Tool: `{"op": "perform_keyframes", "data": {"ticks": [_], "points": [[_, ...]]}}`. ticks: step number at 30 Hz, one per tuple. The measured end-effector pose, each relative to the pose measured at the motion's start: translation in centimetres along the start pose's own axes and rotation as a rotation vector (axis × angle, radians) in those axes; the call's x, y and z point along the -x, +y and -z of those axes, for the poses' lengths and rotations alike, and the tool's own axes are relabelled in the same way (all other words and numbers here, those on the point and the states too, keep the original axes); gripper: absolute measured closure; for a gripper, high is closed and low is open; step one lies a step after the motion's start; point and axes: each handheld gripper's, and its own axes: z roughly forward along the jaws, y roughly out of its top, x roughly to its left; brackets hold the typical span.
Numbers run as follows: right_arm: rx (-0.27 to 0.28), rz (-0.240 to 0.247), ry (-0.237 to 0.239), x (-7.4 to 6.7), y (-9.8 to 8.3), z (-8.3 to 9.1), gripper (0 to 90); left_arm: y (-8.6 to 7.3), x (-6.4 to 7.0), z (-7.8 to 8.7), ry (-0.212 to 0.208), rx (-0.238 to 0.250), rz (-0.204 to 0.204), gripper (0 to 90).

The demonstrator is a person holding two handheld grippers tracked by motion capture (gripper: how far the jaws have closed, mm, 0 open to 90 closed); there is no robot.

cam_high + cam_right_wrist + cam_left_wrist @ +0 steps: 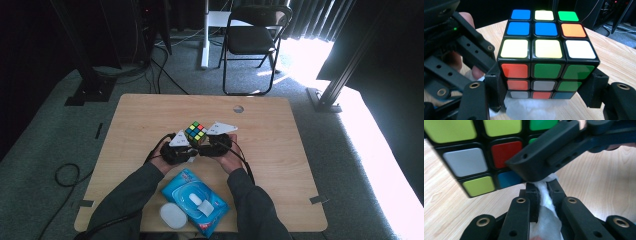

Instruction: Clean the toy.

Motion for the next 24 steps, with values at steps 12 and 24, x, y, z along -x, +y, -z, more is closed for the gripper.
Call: {"op": "perform_keyframes", "data": {"ticks": [12, 24], "points": [[-0.002, -0.011, -0.003, 0.4, -0.6, 0.7, 34.1, -1.1, -2.6, 1.7, 0.074, 0.041, 0.100, 82.6], [-0.032, -0.029, -0.031, 1.0, -1.7, 0.6, 34.1, -1.7, -3.8, 3.8, 0.113, 0.104, 0.156, 82.7]]}}
